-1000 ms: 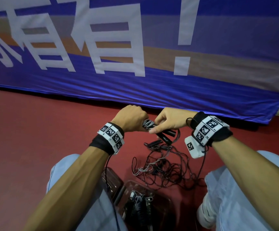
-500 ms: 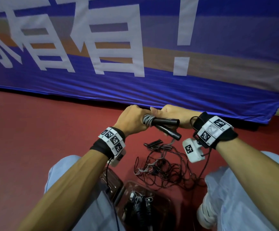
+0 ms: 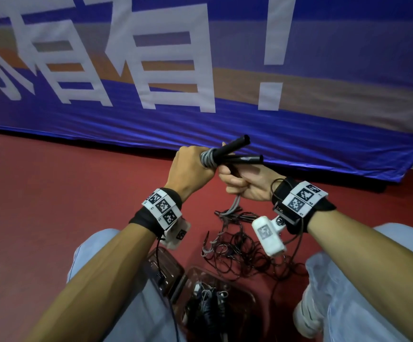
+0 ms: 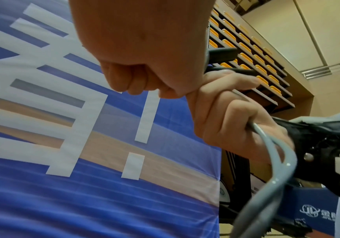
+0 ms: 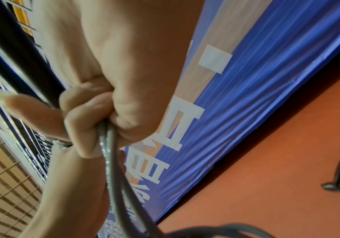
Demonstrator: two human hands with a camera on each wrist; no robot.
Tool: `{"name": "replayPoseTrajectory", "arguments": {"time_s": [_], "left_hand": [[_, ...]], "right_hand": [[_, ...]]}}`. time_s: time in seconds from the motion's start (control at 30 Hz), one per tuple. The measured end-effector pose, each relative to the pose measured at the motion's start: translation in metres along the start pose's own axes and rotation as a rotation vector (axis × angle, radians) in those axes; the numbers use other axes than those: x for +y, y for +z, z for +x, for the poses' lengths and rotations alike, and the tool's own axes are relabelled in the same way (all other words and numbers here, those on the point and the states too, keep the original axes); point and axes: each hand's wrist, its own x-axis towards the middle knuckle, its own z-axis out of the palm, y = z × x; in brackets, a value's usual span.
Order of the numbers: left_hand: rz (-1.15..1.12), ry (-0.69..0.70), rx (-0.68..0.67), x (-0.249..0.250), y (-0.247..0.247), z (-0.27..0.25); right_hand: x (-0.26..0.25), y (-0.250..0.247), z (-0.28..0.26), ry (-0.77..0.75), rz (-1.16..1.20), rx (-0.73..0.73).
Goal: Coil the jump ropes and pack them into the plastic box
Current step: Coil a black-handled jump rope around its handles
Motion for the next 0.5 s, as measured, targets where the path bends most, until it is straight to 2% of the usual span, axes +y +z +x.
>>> {"name": "replayPoseTrajectory", "arguments": {"time_s": [0.1,0.17,0.3,0.37,0.5], "left_hand": [[0.009,-0.145,0.019,0.002,0.000,0.001],[0.036,-0.222,0.004,0.003,0.001,0.002],[0.175,-0.254,-0.041,0.005,0.006,0.003],[0.222,-0.265,-0.059,0.006,0.010,0.005],[0.304,-0.277,-0.134,0.008,0.018,0.007]], "right_hand": [[0.004,0.005,0.010,-0.020,0.115,0.040],[0.004,0.011,0.015,-0.017,0.095,0.132],[0.012,0.020,0.022,-0.005,-0.119,0.463],[0.014,0.023,0.024,0.004,-0.192,0.582],[0.014,0.024,0.021,0.062,-0.419,0.611]]}}
